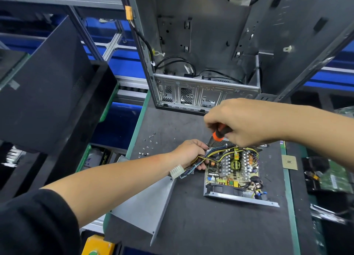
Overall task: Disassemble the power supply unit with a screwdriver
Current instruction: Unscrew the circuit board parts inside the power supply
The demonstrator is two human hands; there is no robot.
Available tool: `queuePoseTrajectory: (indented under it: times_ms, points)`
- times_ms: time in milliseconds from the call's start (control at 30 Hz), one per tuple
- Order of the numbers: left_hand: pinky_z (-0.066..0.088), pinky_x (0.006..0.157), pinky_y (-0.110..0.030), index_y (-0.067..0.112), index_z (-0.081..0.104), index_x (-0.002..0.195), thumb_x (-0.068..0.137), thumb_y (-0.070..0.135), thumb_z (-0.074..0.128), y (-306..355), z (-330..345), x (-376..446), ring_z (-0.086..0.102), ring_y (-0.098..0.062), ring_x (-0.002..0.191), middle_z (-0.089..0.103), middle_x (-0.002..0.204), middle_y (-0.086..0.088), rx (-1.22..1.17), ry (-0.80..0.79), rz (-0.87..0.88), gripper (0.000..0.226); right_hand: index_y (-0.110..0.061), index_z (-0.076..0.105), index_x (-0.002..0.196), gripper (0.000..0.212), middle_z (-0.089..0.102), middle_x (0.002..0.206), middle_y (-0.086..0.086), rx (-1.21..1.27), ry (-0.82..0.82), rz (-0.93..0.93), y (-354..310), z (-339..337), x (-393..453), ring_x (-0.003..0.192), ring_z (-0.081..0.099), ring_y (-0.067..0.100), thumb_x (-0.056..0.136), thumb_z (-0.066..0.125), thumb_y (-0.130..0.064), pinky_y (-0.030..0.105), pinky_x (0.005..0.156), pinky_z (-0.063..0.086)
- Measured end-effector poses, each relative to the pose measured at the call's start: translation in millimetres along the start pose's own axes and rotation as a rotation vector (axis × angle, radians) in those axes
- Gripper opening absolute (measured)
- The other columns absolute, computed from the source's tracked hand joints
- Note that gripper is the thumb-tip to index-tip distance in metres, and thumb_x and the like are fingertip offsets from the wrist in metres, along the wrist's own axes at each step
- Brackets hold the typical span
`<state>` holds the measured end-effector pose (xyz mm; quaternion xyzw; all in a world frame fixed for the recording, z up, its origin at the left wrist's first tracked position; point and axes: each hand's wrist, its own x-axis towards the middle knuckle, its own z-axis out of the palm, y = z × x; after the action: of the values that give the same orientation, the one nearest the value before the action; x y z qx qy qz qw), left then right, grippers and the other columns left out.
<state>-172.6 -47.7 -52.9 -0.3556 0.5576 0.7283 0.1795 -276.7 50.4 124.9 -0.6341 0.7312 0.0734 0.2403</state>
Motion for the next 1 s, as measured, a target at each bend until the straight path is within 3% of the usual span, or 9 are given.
queuePoseTrajectory:
  times_ms: [100, 167, 233, 333, 500, 600, 667, 767, 1000]
  points:
    - [0.042, 0.032, -0.02, 0.005, 0.048, 0.094, 0.089, -0.011, 0.04, 1, 1, 0, 0.054, -0.018, 0.034, 0.058, 0.068, -0.021, 0.009, -0.011, 0.003, 0.018, -0.028, 0.034, 0.094, 0.032, 0.054, 0.083, -0.005, -0.103, 0.013, 0.128, 4, 3, -1, 0.07, 0.045, 0.017, 0.094, 0.045, -0.058, 0.036, 0.06, 0.039]
    - [0.043, 0.033, -0.02, 0.004, 0.048, 0.095, 0.089, -0.011, 0.04, 1, 0, 0, 0.054, -0.018, 0.034, 0.058, 0.069, -0.021, 0.012, -0.017, 0.005, 0.018, -0.024, 0.029, 0.09, 0.03, 0.039, 0.072, -0.003, -0.178, 0.054, 0.163, 2, 6, -1, 0.058, 0.036, 0.013, 0.101, 0.027, -0.052, 0.032, 0.05, 0.027]
    - [0.042, 0.032, -0.02, 0.004, 0.048, 0.094, 0.089, -0.011, 0.039, 1, 0, 0, 0.054, -0.018, 0.033, 0.058, 0.068, -0.02, 0.01, -0.017, 0.003, 0.018, -0.022, 0.029, 0.092, 0.022, 0.039, 0.072, -0.001, -0.189, 0.094, 0.097, 1, 9, 0, 0.06, 0.043, 0.017, 0.104, 0.031, -0.041, 0.035, 0.052, 0.036]
    - [0.043, 0.032, -0.02, 0.005, 0.048, 0.093, 0.089, -0.011, 0.04, 0, 0, 1, 0.055, -0.018, 0.033, 0.059, 0.066, -0.02, 0.005, -0.01, 0.005, 0.019, -0.026, 0.037, 0.097, 0.015, 0.056, 0.092, -0.003, -0.124, 0.065, -0.009, 1, 5, -1, 0.082, 0.056, 0.02, 0.098, 0.051, -0.032, 0.039, 0.072, 0.05]
    - [0.043, 0.032, -0.021, 0.005, 0.049, 0.093, 0.09, -0.01, 0.041, 0, 0, 2, 0.055, -0.018, 0.034, 0.06, 0.061, -0.017, -0.001, -0.003, 0.005, 0.017, -0.031, 0.039, 0.08, 0.037, 0.053, 0.082, -0.014, 0.023, -0.013, -0.024, 3, -5, -6, 0.085, 0.051, 0.012, 0.079, 0.058, 0.001, 0.041, 0.075, 0.049]
    - [0.043, 0.032, -0.021, 0.006, 0.048, 0.093, 0.091, -0.009, 0.04, -1, 0, 1, 0.055, -0.018, 0.034, 0.059, 0.063, -0.018, 0.005, -0.001, 0.003, 0.017, -0.027, 0.044, 0.09, 0.02, 0.051, 0.091, -0.012, 0.018, 0.01, 0.02, 6, -1, -8, 0.085, 0.052, 0.013, 0.088, 0.063, -0.024, 0.037, 0.077, 0.048]
    - [0.044, 0.033, -0.021, 0.007, 0.048, 0.092, 0.09, -0.009, 0.04, -1, 1, 2, 0.056, -0.017, 0.035, 0.059, 0.064, -0.018, 0.001, -0.005, 0.002, 0.018, -0.028, 0.042, 0.093, 0.018, 0.051, 0.091, -0.007, -0.04, 0.014, 0.082, 6, 3, -7, 0.084, 0.053, 0.018, 0.095, 0.051, -0.044, 0.038, 0.076, 0.048]
    - [0.044, 0.033, -0.021, 0.008, 0.048, 0.09, 0.089, -0.009, 0.04, -1, 1, 1, 0.056, -0.016, 0.037, 0.058, 0.068, -0.016, 0.001, -0.001, 0.001, 0.018, -0.028, 0.038, 0.09, 0.019, 0.041, 0.075, -0.007, -0.083, 0.039, 0.116, 5, 9, -2, 0.077, 0.053, 0.023, 0.099, 0.041, -0.044, 0.039, 0.069, 0.048]
    - [0.043, 0.034, -0.021, 0.006, 0.05, 0.087, 0.085, -0.012, 0.041, 2, 2, -1, 0.055, -0.015, 0.036, 0.057, 0.066, -0.015, 0.002, -0.001, 0.001, 0.021, -0.029, 0.044, 0.091, 0.013, 0.04, 0.072, -0.012, -0.034, 0.093, 0.091, 4, 8, 2, 0.076, 0.056, 0.021, 0.095, 0.054, -0.037, 0.037, 0.064, 0.048]
